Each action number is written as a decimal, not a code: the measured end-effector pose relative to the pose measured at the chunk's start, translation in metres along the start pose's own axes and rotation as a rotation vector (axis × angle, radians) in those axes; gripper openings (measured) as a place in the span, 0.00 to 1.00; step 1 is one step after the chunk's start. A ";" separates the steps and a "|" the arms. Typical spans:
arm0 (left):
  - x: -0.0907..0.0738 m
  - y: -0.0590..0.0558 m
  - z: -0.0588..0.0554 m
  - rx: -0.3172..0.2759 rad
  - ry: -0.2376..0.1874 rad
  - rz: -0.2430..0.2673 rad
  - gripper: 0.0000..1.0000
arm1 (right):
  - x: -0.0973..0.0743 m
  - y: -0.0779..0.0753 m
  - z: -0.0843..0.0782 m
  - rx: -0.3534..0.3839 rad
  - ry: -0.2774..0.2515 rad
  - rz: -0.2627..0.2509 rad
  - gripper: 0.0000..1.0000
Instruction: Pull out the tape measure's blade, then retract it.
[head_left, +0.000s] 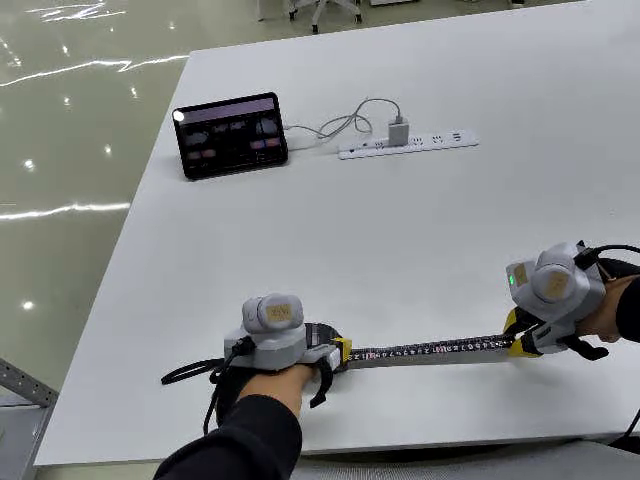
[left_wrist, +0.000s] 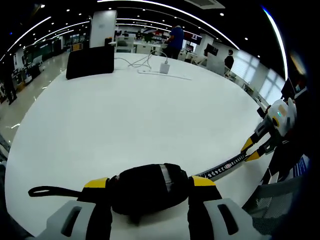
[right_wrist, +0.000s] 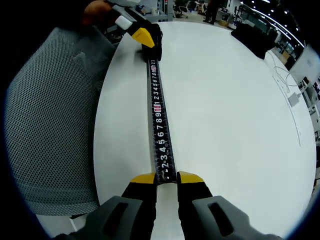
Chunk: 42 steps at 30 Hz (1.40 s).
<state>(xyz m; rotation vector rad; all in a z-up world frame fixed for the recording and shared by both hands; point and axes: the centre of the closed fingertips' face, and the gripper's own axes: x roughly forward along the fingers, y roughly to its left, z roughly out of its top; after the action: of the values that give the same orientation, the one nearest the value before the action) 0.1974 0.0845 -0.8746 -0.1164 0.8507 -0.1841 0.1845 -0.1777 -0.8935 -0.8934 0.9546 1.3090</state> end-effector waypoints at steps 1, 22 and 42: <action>0.000 0.000 0.000 -0.003 0.000 -0.002 0.57 | 0.000 -0.001 0.000 0.007 -0.008 -0.004 0.11; -0.002 0.001 0.000 -0.003 -0.012 -0.019 0.57 | 0.005 0.001 -0.002 0.022 -0.022 -0.004 0.11; -0.001 0.000 -0.001 0.008 0.006 -0.041 0.56 | 0.011 -0.008 0.004 -0.004 -0.052 -0.011 0.11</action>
<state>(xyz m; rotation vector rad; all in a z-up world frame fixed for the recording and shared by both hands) 0.1960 0.0845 -0.8741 -0.1259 0.8542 -0.2264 0.1932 -0.1703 -0.9023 -0.8624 0.9057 1.3190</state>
